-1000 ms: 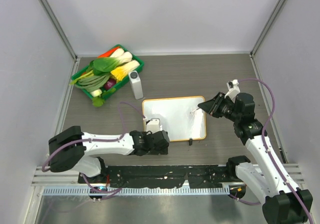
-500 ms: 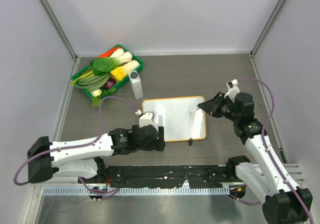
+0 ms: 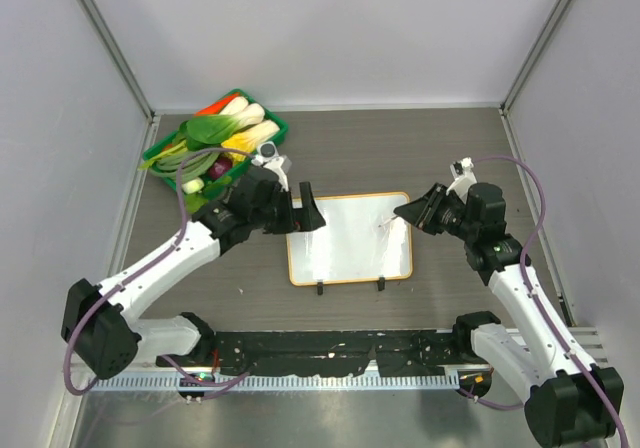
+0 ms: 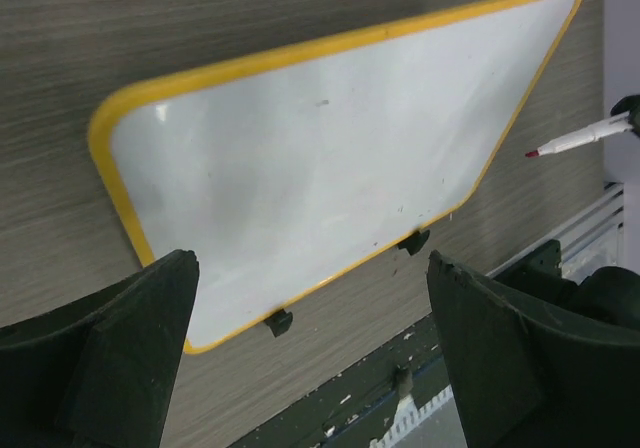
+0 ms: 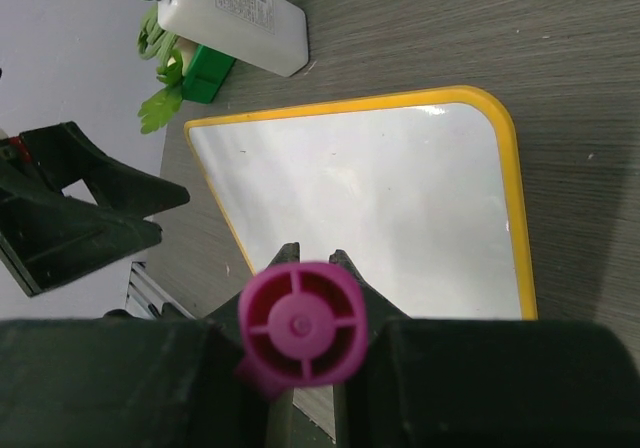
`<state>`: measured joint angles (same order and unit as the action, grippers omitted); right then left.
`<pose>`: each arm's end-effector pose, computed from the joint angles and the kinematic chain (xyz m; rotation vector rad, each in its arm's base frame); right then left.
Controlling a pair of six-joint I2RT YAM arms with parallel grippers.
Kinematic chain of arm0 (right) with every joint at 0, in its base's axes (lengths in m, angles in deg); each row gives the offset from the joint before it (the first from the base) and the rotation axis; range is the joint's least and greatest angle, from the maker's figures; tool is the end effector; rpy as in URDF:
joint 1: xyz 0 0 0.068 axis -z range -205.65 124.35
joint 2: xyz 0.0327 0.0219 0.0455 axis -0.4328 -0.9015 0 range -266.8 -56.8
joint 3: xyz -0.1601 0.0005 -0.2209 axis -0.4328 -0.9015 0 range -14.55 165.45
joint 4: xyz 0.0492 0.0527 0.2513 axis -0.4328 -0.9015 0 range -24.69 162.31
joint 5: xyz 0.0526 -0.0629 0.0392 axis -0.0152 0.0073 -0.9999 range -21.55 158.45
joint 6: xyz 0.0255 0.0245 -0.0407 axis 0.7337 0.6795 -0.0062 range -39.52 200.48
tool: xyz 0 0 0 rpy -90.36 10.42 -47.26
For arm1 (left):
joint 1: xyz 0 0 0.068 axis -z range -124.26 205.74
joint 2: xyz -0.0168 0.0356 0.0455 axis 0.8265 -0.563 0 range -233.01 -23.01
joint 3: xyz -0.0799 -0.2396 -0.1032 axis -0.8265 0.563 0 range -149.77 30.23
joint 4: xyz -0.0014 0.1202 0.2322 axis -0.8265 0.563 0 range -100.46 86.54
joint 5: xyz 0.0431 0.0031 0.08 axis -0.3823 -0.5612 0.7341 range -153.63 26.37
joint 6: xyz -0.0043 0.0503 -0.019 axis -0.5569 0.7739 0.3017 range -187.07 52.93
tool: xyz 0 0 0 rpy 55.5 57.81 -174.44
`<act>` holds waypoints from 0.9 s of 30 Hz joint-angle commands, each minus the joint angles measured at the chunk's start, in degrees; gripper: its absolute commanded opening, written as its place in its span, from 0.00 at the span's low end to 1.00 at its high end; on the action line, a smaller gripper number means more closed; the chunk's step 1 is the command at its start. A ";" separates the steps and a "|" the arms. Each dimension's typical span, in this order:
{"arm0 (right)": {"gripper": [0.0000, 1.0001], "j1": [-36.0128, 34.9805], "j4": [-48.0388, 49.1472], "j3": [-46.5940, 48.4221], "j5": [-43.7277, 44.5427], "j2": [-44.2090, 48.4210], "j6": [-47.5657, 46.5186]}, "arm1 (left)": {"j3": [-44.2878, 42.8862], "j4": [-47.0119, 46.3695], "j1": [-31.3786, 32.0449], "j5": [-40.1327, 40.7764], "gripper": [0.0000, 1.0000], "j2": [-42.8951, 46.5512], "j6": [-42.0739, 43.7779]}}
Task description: Write a sentence on the whiteboard
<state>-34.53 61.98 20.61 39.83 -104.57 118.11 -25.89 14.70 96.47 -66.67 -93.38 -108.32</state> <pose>0.1867 0.0464 0.2729 0.1720 2.0553 1.0086 0.2019 -0.1764 0.2904 0.0192 2.3915 -0.7890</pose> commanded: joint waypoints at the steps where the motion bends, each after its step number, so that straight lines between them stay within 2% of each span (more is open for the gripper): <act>1: 0.01 0.10 3.12 2.64 -1.00 -0.31 0.25 | -0.31 -3.89 -8.37 -14.34 1.00 1.99 3.11; 6: 0.01 0.18 3.56 3.42 -1.44 -1.27 -0.53 | 4.16 -3.81 -20.14 -22.42 1.00 4.97 1.53; 11: 0.02 0.18 7.86 5.79 -1.00 -4.78 0.95 | 9.79 -7.59 -26.92 -28.23 1.00 7.26 -0.31; 16: 0.01 0.10 9.98 9.83 -0.38 -9.70 0.26 | 14.18 -18.38 -27.20 -36.57 1.00 6.04 -3.65; 18: 0.01 0.18 9.19 11.33 -0.38 -11.46 -0.62 | 14.46 -19.98 -27.20 -38.78 1.00 4.81 -4.80; 23: 0.01 0.10 9.97 9.15 -0.65 -11.04 -0.28 | 13.23 -14.54 -27.20 -35.99 1.00 8.39 -2.25; 27: 0.01 0.01 16.80 5.82 -2.13 -11.56 1.04 | 12.09 -11.91 -27.20 -35.97 1.00 13.49 -1.03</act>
<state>-34.53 70.20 28.78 39.13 -116.92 118.24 -11.51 1.96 69.48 -100.99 -85.55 -111.34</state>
